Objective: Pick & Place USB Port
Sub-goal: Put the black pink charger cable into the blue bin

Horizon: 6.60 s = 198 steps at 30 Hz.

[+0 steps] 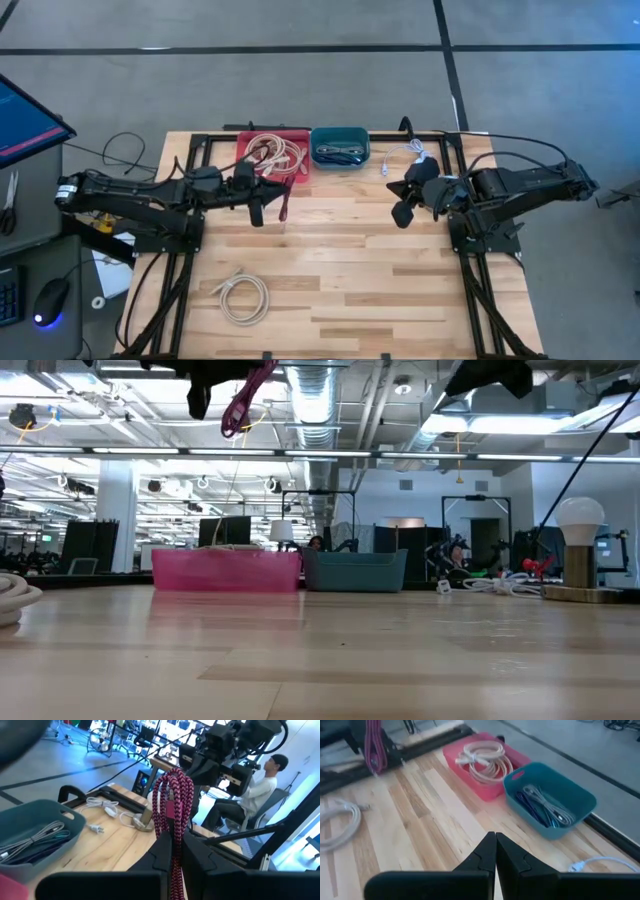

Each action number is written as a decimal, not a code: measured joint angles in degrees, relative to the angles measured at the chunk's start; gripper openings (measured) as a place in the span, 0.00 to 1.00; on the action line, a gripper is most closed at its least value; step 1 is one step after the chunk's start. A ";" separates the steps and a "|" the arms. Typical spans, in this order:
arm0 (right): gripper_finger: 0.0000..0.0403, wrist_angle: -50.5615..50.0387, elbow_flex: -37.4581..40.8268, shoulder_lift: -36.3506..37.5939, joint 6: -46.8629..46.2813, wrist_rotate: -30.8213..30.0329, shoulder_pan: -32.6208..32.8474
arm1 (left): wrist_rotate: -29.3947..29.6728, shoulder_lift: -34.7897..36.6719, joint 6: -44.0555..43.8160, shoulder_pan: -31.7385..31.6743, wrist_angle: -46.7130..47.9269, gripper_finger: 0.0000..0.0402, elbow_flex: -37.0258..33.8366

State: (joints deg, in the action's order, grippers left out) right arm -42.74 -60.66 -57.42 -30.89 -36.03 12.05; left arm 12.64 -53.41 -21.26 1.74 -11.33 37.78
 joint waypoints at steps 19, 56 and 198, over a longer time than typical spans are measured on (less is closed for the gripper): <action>0.08 32.09 0.00 -14.52 10.09 17.65 -7.17 | -0.02 0.00 2.99 0.00 -4.25 0.04 0.02; 0.53 47.31 -18.68 -42.14 8.66 31.93 -11.45 | -0.57 -0.02 2.99 0.01 -4.02 0.04 0.02; 0.21 27.93 -19.80 -53.53 21.86 30.05 -41.83 | -0.46 8.02 1.27 0.01 7.24 0.37 -0.07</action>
State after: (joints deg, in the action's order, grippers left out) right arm -14.81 -80.47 -110.96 -9.04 -5.98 -29.78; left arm 12.19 -45.39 -19.98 1.74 -4.09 37.71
